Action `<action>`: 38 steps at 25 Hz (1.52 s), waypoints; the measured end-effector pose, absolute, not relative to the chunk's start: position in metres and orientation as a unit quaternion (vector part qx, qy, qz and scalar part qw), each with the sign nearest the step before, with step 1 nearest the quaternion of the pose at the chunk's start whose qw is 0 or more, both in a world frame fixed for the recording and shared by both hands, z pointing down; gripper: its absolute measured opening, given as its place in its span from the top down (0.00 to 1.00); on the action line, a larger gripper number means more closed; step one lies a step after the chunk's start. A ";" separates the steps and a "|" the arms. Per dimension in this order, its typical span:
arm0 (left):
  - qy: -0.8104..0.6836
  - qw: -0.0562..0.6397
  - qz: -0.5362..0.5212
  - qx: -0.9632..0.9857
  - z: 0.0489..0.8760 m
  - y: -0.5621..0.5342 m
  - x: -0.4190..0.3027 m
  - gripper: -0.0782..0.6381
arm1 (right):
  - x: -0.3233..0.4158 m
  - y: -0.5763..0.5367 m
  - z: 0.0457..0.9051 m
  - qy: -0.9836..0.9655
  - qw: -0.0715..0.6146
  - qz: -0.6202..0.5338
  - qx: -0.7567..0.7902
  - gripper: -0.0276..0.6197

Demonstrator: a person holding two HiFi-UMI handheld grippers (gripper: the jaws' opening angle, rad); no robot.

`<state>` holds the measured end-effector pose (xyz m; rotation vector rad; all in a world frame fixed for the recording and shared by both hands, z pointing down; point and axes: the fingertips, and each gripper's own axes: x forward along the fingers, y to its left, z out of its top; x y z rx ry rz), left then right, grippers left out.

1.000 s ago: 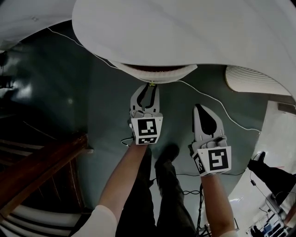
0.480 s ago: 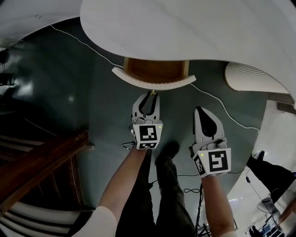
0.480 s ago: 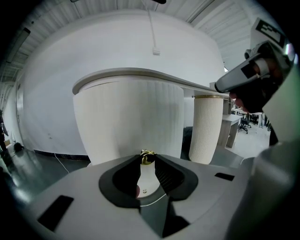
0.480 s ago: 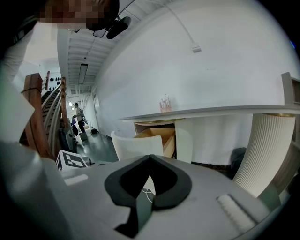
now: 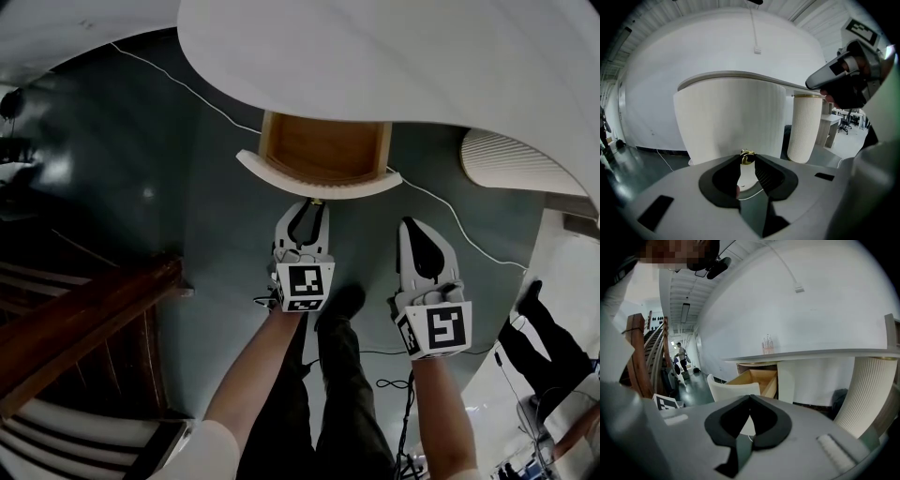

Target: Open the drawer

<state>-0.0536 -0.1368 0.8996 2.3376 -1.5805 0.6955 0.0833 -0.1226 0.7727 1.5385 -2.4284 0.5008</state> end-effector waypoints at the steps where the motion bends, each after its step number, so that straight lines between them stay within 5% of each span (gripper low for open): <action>1: -0.540 0.120 0.240 0.798 0.900 -0.135 -0.054 0.75 | 0.082 -0.122 0.772 -0.828 0.112 0.171 0.522 0.94; 38: -0.525 0.143 0.270 0.794 0.901 -0.070 -0.069 0.75 | 0.078 -0.085 0.765 -0.821 0.130 0.186 0.523 0.94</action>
